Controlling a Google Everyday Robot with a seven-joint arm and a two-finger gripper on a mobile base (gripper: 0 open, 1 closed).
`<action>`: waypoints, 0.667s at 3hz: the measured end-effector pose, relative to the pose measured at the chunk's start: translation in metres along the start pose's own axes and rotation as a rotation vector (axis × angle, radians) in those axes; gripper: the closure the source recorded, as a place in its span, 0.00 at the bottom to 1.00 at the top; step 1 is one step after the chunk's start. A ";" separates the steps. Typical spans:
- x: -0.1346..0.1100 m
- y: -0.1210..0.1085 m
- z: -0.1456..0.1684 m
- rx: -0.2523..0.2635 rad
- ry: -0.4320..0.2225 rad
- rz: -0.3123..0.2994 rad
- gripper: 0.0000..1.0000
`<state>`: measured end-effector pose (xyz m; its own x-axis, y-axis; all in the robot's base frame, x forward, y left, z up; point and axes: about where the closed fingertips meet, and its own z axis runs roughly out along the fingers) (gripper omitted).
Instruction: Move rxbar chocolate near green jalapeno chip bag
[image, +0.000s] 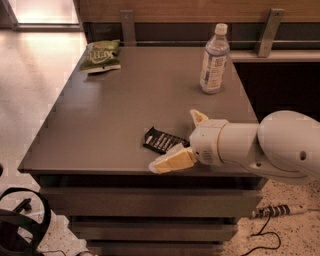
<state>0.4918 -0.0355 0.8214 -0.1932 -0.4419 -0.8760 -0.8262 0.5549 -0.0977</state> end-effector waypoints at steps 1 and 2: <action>0.001 0.002 0.009 0.032 0.050 -0.007 0.00; 0.002 0.004 0.018 0.063 0.115 -0.020 0.19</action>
Offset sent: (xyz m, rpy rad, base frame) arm 0.0114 0.0209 -0.0216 -0.1907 0.0497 -0.0879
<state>0.4979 -0.0216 0.8108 -0.2392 -0.5296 -0.8138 -0.7965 0.5863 -0.1474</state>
